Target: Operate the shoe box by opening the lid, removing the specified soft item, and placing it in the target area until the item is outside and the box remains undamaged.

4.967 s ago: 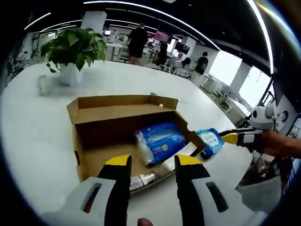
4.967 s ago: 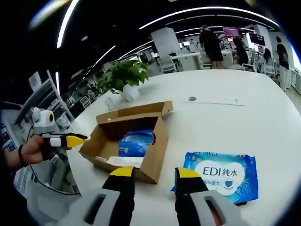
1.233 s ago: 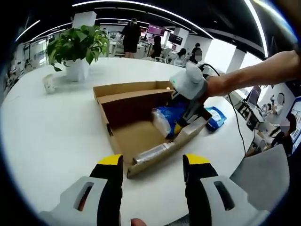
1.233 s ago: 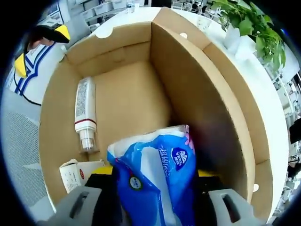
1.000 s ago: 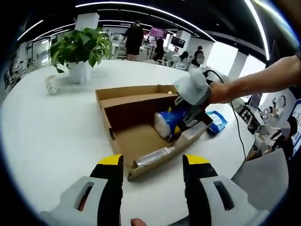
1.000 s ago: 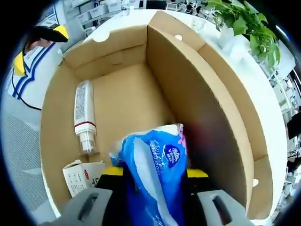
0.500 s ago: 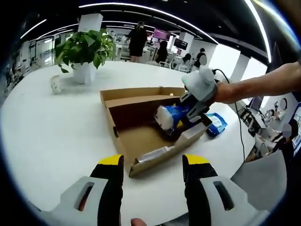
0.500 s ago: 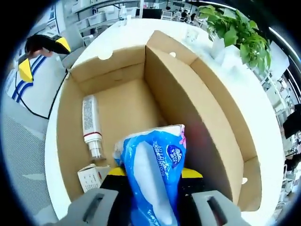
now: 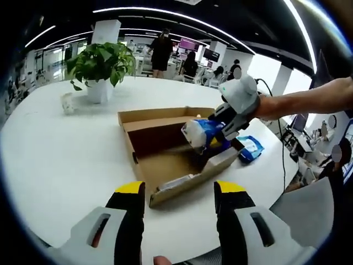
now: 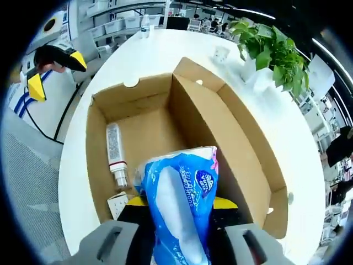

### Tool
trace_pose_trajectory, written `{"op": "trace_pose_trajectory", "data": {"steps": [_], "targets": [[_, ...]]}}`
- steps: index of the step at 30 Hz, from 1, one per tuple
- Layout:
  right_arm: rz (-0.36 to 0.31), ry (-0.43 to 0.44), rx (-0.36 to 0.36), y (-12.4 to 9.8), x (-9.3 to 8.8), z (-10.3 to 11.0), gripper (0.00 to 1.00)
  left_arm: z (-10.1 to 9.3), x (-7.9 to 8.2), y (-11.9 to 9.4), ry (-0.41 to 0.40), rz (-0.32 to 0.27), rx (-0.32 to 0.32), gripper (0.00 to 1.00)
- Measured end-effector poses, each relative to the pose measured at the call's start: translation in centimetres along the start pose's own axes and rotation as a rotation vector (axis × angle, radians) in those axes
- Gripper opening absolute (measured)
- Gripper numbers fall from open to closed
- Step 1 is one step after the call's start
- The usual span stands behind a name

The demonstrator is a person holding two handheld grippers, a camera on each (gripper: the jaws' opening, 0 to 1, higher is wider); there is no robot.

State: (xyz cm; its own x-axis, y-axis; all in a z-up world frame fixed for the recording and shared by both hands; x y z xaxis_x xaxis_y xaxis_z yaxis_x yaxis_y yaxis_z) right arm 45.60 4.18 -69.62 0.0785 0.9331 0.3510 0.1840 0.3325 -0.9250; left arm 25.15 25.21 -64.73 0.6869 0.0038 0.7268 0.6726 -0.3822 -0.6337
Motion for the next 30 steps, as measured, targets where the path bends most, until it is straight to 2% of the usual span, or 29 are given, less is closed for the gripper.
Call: {"op": "trace_pose_trajectory", "data": {"steps": [4, 11, 18, 24, 30], "targets": [[-0.041, 0.047, 0.000, -1.5, 0.5, 0.5, 0.33, -0.5, 0.1, -0.2, 0.007, -0.005, -0.004, 0.51], [-0.059, 0.029, -0.036, -4.1, 0.8, 0.4, 0.33, -0.9, 0.2, -0.6, 0.014, -0.013, -0.010, 0.52], [-0.082, 0.024, -0.075, -6.3, 0.7, -0.9, 0.33, -1.7, 0.5, -0.9, 0.025, -0.022, -0.024, 0.52], [-0.080, 0.028, -0.106, -7.7, -0.1, -1.8, 0.33, -2.6, 1.1, -0.7, 0.047, -0.026, -0.046, 0.52], [-0.059, 0.040, -0.131, -9.1, -2.3, -1.8, 0.33, -3.4, 1.7, -0.1, 0.070, -0.025, -0.073, 0.52]]}}
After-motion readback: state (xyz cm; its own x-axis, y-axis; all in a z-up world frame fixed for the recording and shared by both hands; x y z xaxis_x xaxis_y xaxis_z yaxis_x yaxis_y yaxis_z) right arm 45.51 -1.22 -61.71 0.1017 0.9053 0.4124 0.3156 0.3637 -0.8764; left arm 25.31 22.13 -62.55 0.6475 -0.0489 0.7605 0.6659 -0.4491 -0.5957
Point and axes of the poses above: the point that each gripper's makers call its tool centre point, and the gripper's own axes: y roughly forward along the fingers, z roughly to its left, x roughly out of its top, the point moved 10 cm from there along -y, roughly backward along the fingers, and after that the axes turned 5 degrees about z, right-handed, at the moved point
